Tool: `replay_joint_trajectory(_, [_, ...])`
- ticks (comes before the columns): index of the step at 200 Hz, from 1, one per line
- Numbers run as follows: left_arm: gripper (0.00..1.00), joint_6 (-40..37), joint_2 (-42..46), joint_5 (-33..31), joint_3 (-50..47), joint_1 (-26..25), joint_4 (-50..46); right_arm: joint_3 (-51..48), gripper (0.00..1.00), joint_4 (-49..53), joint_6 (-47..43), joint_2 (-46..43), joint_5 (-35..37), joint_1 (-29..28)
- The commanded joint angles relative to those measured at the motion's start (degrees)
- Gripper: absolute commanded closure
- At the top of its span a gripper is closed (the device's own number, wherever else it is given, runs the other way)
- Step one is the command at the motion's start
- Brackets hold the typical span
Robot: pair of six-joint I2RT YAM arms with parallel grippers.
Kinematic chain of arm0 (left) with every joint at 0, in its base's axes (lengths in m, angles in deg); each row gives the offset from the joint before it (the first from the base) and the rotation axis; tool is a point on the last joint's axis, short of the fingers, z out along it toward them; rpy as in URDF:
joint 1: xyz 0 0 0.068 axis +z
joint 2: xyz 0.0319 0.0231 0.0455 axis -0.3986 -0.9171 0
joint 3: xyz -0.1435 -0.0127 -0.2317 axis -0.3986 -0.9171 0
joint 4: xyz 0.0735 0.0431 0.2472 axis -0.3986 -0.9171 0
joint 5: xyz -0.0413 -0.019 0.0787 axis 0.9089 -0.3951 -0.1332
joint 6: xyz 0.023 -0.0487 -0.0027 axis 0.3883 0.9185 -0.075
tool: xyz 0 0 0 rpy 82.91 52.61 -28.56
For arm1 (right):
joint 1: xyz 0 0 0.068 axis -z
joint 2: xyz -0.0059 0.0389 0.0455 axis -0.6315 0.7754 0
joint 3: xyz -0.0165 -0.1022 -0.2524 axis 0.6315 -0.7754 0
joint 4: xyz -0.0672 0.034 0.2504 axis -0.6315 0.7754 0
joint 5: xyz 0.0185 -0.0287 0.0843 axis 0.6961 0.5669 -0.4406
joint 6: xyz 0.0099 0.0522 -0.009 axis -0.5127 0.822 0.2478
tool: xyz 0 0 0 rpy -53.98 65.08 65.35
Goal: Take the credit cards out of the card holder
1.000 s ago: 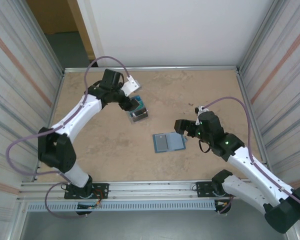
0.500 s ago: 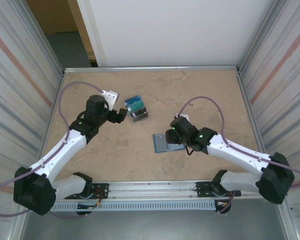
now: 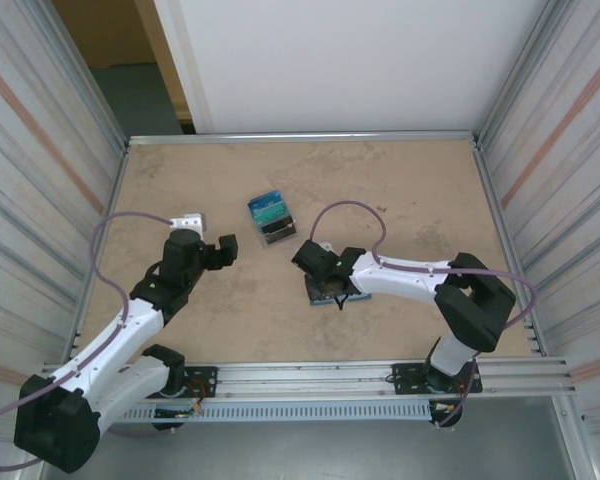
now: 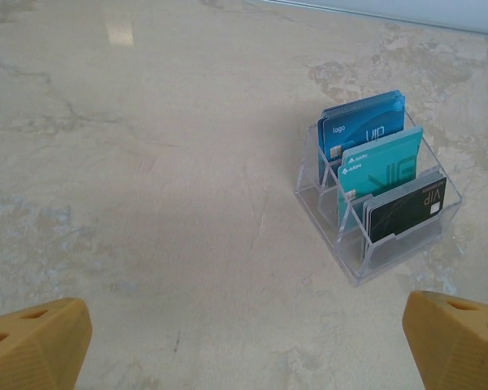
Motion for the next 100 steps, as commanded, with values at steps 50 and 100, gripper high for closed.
replay_joint_trajectory(50, [0.01,3.6,-1.6,-1.9,-0.9,0.3,0.5,3.8,0.57,2.9,-0.3,5.4,-1.6,0.6])
replay_joint_trajectory(100, [0.01,3.3,-4.0,-0.4,0.1,0.3,0.6,2.8,0.59,2.9,1.3,6.2,-0.1,1.0])
